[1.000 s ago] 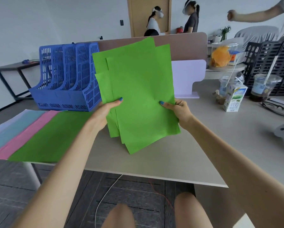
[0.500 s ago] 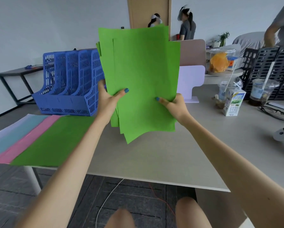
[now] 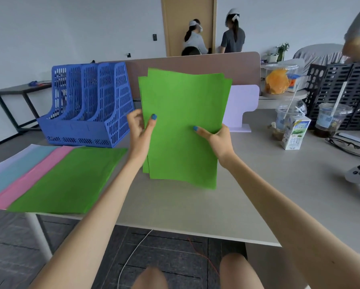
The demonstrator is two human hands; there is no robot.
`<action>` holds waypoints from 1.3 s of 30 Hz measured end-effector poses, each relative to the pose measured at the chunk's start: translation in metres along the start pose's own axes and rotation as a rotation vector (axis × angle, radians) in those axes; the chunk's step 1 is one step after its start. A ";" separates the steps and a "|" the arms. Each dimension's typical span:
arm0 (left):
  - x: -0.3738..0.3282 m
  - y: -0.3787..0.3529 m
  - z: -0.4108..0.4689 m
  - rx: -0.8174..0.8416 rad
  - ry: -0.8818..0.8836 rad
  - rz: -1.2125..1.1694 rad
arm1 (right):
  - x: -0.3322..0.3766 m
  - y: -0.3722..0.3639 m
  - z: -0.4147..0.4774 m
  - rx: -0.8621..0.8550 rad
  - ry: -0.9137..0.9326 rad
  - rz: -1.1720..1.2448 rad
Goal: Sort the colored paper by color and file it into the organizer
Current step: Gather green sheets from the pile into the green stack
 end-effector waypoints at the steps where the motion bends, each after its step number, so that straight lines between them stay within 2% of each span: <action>1: 0.006 -0.001 -0.002 0.017 0.027 0.015 | -0.002 0.002 -0.002 -0.010 -0.007 0.012; 5: 0.014 -0.012 -0.012 0.050 0.078 0.084 | -0.004 -0.003 -0.005 -0.004 0.019 -0.036; 9: 0.008 -0.010 -0.007 0.023 0.144 0.054 | 0.006 -0.007 0.003 -0.023 0.061 -0.020; 14: 0.042 -0.011 -0.018 0.082 0.261 0.078 | -0.016 0.001 -0.005 -0.031 -0.026 -0.020; 19: 0.042 -0.004 -0.016 0.066 0.216 0.130 | -0.021 -0.012 -0.004 -0.004 -0.065 -0.033; 26: 0.043 0.070 0.007 0.022 0.242 0.268 | -0.031 -0.071 -0.005 0.134 -0.195 0.023; 33: 0.076 0.154 0.019 -0.078 0.347 0.401 | -0.066 -0.154 -0.028 0.194 -0.336 -0.027; 39: 0.104 0.223 0.029 -0.178 0.387 0.502 | -0.088 -0.214 -0.046 0.203 -0.363 -0.080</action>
Point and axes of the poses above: each hand's wrist, its own z-axis towards the middle knuckle, its own y-axis out of the back of the hand, x = y × z, the point moved 4 cm from there along z, towards the middle knuckle, and after that the axes turned 9 degrees about y, right-handed, at the moved point
